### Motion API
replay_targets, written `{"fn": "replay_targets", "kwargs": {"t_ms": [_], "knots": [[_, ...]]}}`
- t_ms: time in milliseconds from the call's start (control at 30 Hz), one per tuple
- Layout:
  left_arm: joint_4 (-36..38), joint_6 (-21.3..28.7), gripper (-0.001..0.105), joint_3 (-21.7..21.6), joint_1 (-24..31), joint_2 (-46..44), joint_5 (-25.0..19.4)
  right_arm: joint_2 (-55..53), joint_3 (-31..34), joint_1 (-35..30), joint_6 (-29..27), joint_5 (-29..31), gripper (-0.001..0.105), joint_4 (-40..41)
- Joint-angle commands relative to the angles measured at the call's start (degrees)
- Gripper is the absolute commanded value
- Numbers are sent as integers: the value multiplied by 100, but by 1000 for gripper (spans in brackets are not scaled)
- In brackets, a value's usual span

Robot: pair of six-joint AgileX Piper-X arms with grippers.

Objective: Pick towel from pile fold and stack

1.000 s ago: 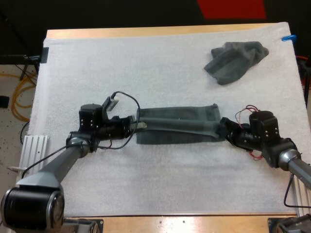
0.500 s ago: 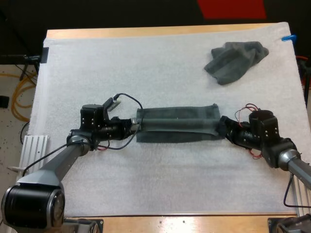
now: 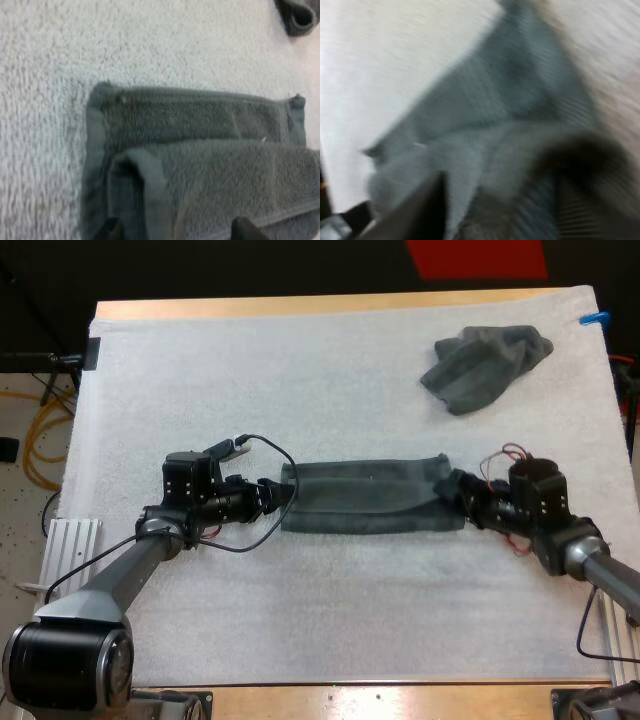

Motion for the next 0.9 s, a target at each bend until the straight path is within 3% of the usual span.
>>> {"fn": "replay_targets", "kwargs": {"t_ms": [0, 267, 500, 633, 733, 800, 867], "knots": [[-167, 44, 48, -74, 10, -9, -136, 82, -135, -31, -70, -151, 61, -333], [-593, 73, 47, -454, 10, -9, -157, 858, -1047, -31, -232, -252, 61, -1075], [-593, 340, 47, -654, 10, -409, -182, 877, -1690, -31, -608, -268, 61, -1058], [-61, 954, 47, -654, 10, -1073, -471, 783, -1822, -31, -759, -620, 61, -1012], [610, 1552, 47, -654, 10, -1586, -717, 545, -1822, 14, -936, -721, 61, -547], [1116, 1854, 47, -654, 10, -1959, -910, 334, -1822, 94, -1439, -685, 60, -84], [1741, 2234, 47, -654, 10, -2439, -1171, 11, -1822, 258, -2189, -370, 49, 696]]}}
